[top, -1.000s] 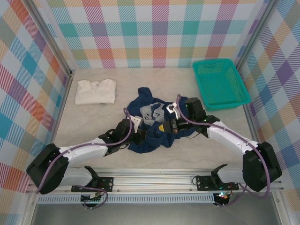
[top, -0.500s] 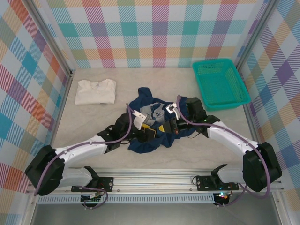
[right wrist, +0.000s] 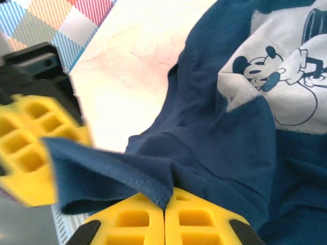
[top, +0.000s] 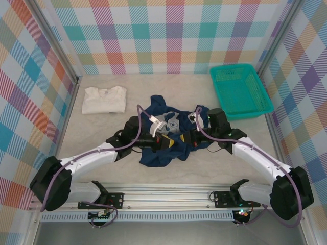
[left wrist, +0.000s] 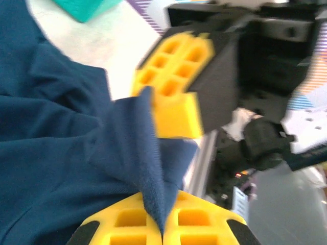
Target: Fold the inside-out t-shirt
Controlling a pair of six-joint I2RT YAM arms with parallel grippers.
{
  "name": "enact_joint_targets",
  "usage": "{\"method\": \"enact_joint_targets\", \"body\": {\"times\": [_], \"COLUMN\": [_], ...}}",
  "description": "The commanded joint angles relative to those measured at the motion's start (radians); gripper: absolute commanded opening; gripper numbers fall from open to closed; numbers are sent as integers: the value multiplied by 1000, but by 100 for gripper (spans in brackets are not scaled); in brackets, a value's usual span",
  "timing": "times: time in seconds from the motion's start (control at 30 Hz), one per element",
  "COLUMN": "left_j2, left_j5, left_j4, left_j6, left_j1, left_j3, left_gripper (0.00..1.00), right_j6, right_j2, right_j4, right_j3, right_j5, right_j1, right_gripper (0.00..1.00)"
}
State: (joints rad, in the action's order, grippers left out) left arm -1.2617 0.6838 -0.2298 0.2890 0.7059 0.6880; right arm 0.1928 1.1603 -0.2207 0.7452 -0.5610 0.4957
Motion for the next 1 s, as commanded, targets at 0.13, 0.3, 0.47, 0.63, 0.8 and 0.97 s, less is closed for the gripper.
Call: {"method": "enact_joint_targets", "body": {"times": [0.13,0.3,0.47,0.63,0.8,0.97], "left_j2": [55,51,62,76,73,70], "left_j5": [118,103,67,51,47,50], "left_j4": [-70,-90,-81,-65,-56,-54], "left_j6": [104,126,129,125,121,115], "left_j1": [-20,-34,-42,-45,-45,-46], "left_j3": [-29,-29,-41,-42,-38,-40], "left_gripper": [0,0,0,0,0,0], "right_j6": [-12,-6,-25,-39,-33,-39], "right_j2": [-30,-118,-220,-168,-57,-3], "right_j4": [-13,-137,-99,-46,-31,-1], "right_j3": [-30,-33,-78,-52,0,27], "right_j5": [128,323,301,335,387,390], "right_j1": [-4,8,82,191,218,227], "right_gripper": [18,26,36,45,46,46]}}
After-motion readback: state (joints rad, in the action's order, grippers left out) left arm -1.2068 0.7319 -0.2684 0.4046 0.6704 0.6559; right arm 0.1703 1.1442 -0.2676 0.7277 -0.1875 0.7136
